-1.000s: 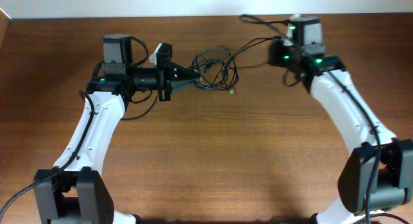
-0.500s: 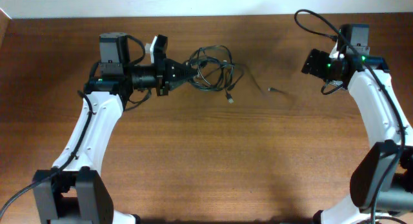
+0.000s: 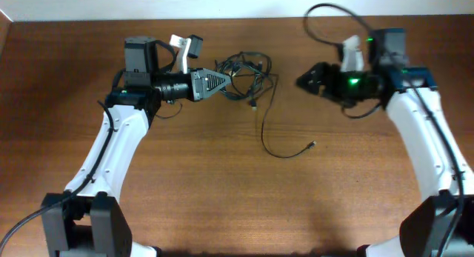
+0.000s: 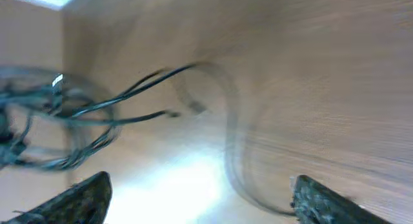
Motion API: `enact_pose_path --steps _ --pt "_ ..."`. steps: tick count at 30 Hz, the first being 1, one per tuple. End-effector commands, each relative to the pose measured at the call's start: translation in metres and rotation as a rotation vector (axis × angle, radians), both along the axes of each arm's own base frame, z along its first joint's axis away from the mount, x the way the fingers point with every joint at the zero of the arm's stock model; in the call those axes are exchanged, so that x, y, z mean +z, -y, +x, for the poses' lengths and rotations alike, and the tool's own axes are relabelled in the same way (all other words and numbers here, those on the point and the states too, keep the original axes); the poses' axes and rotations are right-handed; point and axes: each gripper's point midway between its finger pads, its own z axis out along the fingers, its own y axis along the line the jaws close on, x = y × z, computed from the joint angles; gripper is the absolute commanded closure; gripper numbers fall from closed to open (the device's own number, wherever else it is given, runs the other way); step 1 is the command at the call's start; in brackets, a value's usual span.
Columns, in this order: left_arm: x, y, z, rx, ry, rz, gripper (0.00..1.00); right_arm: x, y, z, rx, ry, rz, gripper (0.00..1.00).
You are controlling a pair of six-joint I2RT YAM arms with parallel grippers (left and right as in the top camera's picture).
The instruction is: Untangle cables
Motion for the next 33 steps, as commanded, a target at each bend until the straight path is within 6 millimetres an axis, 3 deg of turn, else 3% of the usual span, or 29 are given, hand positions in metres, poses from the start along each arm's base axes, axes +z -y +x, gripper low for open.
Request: enact_pose_path --steps 1,6,7,9,15,19,23,25,27,33 --pt "0.009 0.001 -0.001 -0.015 0.072 0.012 1.00 0.011 -0.041 -0.017 0.108 0.007 0.046 0.25" --pt "0.011 0.002 -0.003 -0.023 0.062 -0.001 1.00 0.002 -0.055 -0.021 -0.004 -0.107 0.026 0.26" --pt "0.011 0.002 -0.003 -0.016 0.037 -0.010 1.00 0.000 -0.056 -0.020 -0.045 -0.131 0.027 0.30" --pt "0.011 0.002 -0.003 -0.003 -0.002 -0.024 1.00 0.002 -0.062 -0.016 -0.040 -0.112 0.036 0.35" --pt "0.015 0.005 -0.008 -0.006 -0.102 -0.080 1.00 0.002 -0.084 -0.005 -0.041 -0.081 0.059 0.35" --pt "0.021 0.008 -0.017 -0.049 -0.145 -0.128 1.00 -0.006 -0.072 0.018 -0.123 0.001 -0.030 0.34" --pt "0.028 0.012 -0.026 -0.104 -0.169 -0.174 1.00 -0.009 -0.067 0.023 -0.147 0.014 -0.058 0.36" --pt "0.033 0.013 -0.030 -0.135 -0.165 -0.192 1.00 -0.014 -0.058 0.029 -0.186 0.025 -0.102 0.48" --pt "0.038 0.015 -0.036 -0.176 -0.153 -0.216 1.00 -0.015 -0.055 0.035 -0.206 0.045 -0.119 0.53" --pt "0.046 0.016 -0.044 -0.237 -0.143 -0.250 1.00 0.004 -0.060 0.057 -0.162 0.207 -0.112 0.53"
